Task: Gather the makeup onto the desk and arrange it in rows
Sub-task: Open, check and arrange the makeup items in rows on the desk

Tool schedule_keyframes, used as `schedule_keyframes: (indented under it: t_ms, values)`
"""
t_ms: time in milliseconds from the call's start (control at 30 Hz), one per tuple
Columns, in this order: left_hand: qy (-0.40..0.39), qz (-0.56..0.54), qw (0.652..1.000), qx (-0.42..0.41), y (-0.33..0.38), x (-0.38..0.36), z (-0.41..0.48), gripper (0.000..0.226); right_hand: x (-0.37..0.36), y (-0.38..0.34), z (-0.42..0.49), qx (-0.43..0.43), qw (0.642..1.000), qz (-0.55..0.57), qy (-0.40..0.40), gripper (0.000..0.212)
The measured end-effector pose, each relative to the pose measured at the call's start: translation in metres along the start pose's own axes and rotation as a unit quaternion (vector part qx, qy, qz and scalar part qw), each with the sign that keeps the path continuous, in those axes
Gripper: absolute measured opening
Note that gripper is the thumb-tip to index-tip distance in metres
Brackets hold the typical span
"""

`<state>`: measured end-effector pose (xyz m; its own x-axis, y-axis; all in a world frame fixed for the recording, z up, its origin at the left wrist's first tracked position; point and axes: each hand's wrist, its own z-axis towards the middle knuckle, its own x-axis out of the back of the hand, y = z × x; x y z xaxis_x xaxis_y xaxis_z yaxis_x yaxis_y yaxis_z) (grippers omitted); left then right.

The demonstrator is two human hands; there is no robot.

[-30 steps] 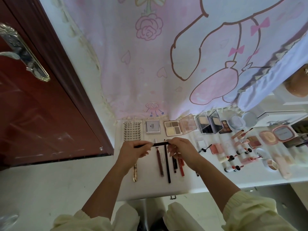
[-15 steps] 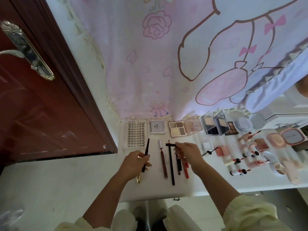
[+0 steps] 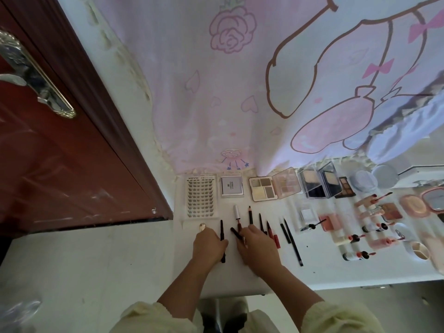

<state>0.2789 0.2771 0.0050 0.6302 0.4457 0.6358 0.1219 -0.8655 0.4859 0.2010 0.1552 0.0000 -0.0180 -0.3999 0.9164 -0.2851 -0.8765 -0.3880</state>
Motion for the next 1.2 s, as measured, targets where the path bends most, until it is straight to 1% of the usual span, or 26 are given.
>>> schedule_keyframes:
  t_ms: [67,167,233,300,367,467,600,767,833,900,967,1067,1133,1200]
  values:
    - [0.000,0.007,1.000,0.002,0.001,-0.002,0.001,0.030,-0.005,0.001,-0.003,0.040,0.998,-0.037,0.019,0.011]
    - [0.002,-0.003,1.000,-0.001,0.001,-0.004,0.004,0.033,-0.007,-0.001,-0.004,0.072,0.994,-0.078,0.028,0.022]
    - [0.003,-0.006,1.000,0.000,0.001,-0.005,0.005,0.032,-0.009,-0.002,-0.005,0.082,0.993,-0.077,0.026,0.022]
    - [0.000,-0.006,1.000,0.000,0.001,-0.005,0.006,0.030,-0.012,-0.002,-0.004,0.081,0.995,-0.060,0.005,0.020]
    - [-0.005,-0.012,1.000,0.004,0.001,-0.006,0.006,0.030,-0.012,-0.001,-0.006,0.073,0.996,-0.039,-0.033,0.013]
    - [-0.008,-0.015,1.000,0.005,0.001,-0.006,0.006,0.027,-0.012,0.002,-0.005,0.065,0.995,-0.021,-0.079,0.024]
    - [-0.009,-0.011,1.000,0.001,0.000,-0.006,0.004,0.022,-0.009,0.002,-0.004,0.057,0.994,0.001,-0.098,0.027]
    - [-0.002,-0.026,1.000,-0.009,-0.002,-0.003,-0.002,0.021,-0.004,0.001,-0.004,0.034,0.993,0.024,-0.109,0.029]
    - [0.022,-0.052,0.998,-0.021,-0.001,0.004,-0.006,0.021,0.000,0.001,-0.002,0.028,0.993,0.032,-0.112,0.028]
    - [0.062,-0.103,0.992,-0.022,-0.001,0.013,-0.011,0.018,0.005,0.001,0.001,0.018,0.992,0.038,-0.116,0.029]
    - [0.118,-0.151,0.982,-0.009,-0.007,0.024,-0.019,0.015,0.008,0.000,0.002,0.023,0.992,0.040,-0.117,0.029]
    - [0.178,-0.173,0.969,0.012,-0.024,0.033,-0.023,0.017,0.012,-0.003,0.005,0.023,0.992,0.048,-0.110,0.030]
    - [0.185,-0.163,0.969,0.032,-0.035,0.034,-0.029,0.020,0.015,-0.007,0.007,0.028,0.992,0.054,-0.108,0.027]
    - [0.173,-0.143,0.974,0.040,-0.043,0.029,-0.036,0.021,0.016,-0.013,0.010,0.027,0.992,0.059,-0.112,0.023]
